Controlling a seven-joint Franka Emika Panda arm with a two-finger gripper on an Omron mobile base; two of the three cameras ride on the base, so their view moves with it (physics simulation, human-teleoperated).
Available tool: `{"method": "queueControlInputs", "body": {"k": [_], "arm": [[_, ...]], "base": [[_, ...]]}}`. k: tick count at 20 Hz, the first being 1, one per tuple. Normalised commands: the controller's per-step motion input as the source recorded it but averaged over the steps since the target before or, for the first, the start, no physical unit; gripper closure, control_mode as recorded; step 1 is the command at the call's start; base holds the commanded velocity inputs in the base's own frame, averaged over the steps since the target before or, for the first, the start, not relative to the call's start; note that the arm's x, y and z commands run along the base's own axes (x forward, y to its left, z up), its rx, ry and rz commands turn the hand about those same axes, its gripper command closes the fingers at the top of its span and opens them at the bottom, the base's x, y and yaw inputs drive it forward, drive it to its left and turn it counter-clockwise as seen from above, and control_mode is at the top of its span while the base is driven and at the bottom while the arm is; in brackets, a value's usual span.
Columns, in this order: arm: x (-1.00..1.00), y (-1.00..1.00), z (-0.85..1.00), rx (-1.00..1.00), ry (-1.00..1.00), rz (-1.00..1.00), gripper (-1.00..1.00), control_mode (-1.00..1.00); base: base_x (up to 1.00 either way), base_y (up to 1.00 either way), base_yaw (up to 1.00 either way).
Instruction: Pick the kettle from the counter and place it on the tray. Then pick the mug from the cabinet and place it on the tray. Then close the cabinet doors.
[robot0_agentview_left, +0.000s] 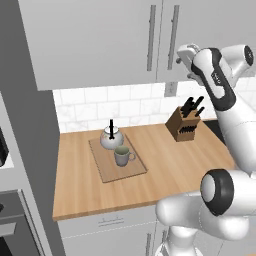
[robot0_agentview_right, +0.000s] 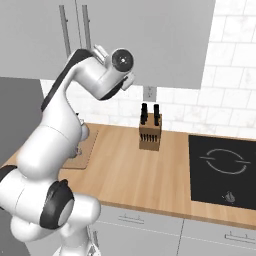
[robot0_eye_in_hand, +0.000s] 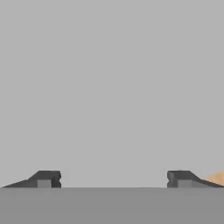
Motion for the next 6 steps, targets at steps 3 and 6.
{"method": "queueControlInputs", "body": {"k": [3, 6], "arm": [[0.07, 0.00, -0.15, -0.08, 0.00, -0.08, -1.00, -1.00], [0.09, 0.00, -0.15, -0.06, 0.00, -0.09, -1.00, -1.00]], "base": [[0.00, 0.00, 0.00], [0.00, 0.00, 0.00]]}}
